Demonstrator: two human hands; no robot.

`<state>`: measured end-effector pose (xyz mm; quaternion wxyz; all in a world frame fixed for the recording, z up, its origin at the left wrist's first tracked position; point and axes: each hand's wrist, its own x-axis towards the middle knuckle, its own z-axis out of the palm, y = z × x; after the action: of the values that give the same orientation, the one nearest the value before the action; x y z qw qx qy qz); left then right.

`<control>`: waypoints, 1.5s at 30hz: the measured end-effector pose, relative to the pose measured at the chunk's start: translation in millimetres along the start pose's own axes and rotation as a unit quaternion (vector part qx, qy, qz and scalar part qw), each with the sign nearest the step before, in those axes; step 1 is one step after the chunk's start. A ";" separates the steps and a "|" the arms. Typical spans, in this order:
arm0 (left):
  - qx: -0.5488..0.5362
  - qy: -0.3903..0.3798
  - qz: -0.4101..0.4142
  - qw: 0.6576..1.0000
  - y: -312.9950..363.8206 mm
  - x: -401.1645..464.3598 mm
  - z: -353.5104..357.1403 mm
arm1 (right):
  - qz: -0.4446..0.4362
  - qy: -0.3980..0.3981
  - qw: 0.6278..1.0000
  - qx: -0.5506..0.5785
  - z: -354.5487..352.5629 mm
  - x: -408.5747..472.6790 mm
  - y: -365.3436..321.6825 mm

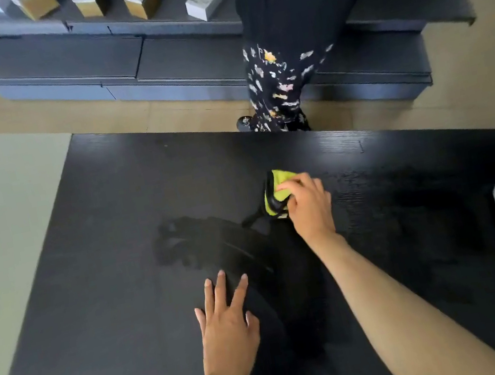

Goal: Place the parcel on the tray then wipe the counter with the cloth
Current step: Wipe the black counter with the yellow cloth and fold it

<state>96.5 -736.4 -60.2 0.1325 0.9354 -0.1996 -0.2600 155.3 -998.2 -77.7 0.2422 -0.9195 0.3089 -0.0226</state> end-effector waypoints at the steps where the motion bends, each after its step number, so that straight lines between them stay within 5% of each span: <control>1: -0.010 0.007 -0.002 1.000 -1.4 0.7 2.5 | 0.001 0.010 1.000 0.006 -0.3 13.9 3.9; 8: 0.014 0.035 -0.004 0.999 -1.2 3.6 17.8 | -0.015 0.013 1.000 0.000 -0.3 20.5 20.5; 17: 0.012 0.042 -0.001 0.999 2.9 4.8 10.9 | 0.000 0.042 0.997 -0.062 3.1 -167.5 43.0; 26: 0.031 -0.047 -0.038 0.998 17.2 -8.4 5.0 | 0.053 0.034 0.998 -0.011 17.5 -303.7 44.9; 36: 0.027 0.003 -0.047 0.999 23.3 -4.9 20.3 | -0.027 0.077 0.997 -0.014 31.9 -261.5 67.1; 45: 0.090 -0.005 -0.033 0.995 25.7 -11.8 21.1 | -0.009 0.087 0.993 0.077 11.9 -108.6 79.3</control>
<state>68.1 -757.0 -63.5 0.0382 0.9485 -0.1915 -0.2496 25.7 -985.0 -112.9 0.2840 -0.8955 0.3178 -0.1284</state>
